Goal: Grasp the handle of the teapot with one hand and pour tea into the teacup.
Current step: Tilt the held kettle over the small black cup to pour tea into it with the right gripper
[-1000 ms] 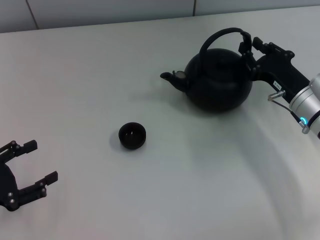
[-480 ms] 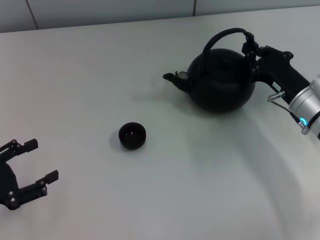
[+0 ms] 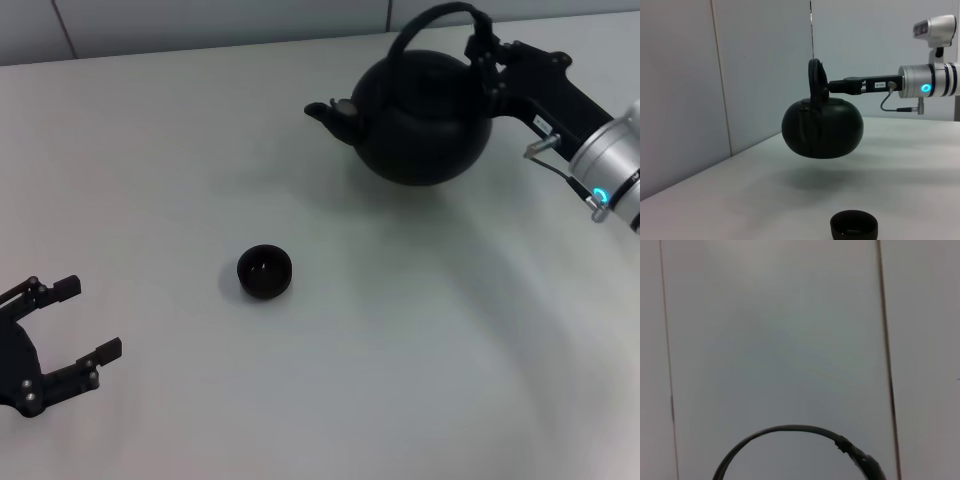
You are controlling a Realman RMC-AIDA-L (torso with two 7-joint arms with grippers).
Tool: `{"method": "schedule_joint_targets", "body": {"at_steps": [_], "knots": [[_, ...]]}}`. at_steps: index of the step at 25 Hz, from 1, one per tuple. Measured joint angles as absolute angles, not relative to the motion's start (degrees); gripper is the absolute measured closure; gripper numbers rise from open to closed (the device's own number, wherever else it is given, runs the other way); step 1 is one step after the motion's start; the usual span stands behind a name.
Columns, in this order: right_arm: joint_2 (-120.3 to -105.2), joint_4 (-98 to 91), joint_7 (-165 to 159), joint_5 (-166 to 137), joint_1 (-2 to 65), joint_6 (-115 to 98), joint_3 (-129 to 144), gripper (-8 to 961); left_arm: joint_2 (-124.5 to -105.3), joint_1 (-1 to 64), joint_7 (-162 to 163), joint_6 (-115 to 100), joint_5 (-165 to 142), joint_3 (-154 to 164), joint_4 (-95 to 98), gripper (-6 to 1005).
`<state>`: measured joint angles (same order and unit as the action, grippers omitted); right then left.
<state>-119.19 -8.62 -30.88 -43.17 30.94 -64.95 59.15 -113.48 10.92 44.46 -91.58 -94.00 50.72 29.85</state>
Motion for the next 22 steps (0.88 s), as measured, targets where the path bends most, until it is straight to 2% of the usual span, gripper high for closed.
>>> {"method": "schedule_joint_targets", "body": {"at_steps": [14,22], "knots": [[-117.99,-13.7,-38.0,-48.1,33.4,-63.4,70.5,871,-113.51,10.8,44.3,-91.8,-93.9,50.7,29.7,188],[-118.62,-15.8,-40.3,-55.7,34.8,-63.5,70.6,871,-113.54,10.7,44.3,-91.6,-94.0,50.7,29.6,189]]}}
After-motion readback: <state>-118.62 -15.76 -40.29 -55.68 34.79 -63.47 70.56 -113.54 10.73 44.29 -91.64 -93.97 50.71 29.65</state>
